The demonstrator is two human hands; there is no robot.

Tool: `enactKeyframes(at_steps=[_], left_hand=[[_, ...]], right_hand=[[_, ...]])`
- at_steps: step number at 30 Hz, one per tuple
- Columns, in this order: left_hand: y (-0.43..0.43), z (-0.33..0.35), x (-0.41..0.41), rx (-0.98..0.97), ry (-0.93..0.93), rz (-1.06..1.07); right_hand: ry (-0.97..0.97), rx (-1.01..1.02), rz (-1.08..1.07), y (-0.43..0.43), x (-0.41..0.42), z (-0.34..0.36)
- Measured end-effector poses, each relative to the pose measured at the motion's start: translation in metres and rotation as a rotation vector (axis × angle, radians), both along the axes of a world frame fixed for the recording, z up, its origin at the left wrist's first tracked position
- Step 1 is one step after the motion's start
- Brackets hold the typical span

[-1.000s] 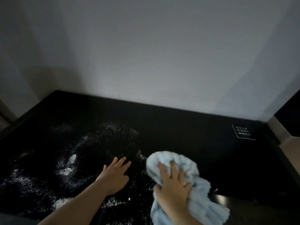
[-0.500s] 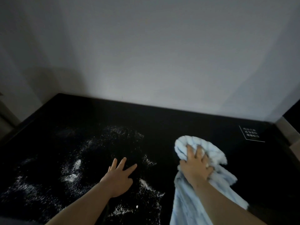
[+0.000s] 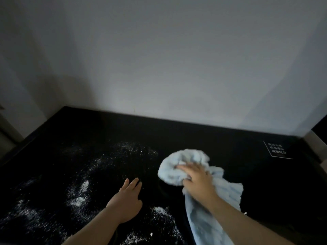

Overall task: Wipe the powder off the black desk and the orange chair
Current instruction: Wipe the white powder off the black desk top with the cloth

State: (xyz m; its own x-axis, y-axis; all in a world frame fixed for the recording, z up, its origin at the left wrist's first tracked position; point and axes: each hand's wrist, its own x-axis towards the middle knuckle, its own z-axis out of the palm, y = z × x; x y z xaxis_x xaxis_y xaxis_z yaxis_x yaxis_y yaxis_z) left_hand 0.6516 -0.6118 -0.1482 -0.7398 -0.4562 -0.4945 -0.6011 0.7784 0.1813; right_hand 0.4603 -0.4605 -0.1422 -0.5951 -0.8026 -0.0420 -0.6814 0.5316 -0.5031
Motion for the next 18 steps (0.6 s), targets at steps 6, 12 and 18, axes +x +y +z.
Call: enactKeyframes(at_steps=[6, 12, 18], left_hand=[[0.009, 0.0, 0.005, 0.02, -0.008, 0.027], [0.019, 0.001, 0.015, 0.041, 0.015, 0.04], [0.031, 0.007, 0.018, 0.027, -0.033, -0.014]], right_hand=[[0.078, 0.263, 0.193, 0.01, 0.048, -0.014], [0.001, -0.05, 0.357, 0.05, 0.057, 0.008], [0.132, 0.459, -0.387, 0.079, 0.0, 0.007]])
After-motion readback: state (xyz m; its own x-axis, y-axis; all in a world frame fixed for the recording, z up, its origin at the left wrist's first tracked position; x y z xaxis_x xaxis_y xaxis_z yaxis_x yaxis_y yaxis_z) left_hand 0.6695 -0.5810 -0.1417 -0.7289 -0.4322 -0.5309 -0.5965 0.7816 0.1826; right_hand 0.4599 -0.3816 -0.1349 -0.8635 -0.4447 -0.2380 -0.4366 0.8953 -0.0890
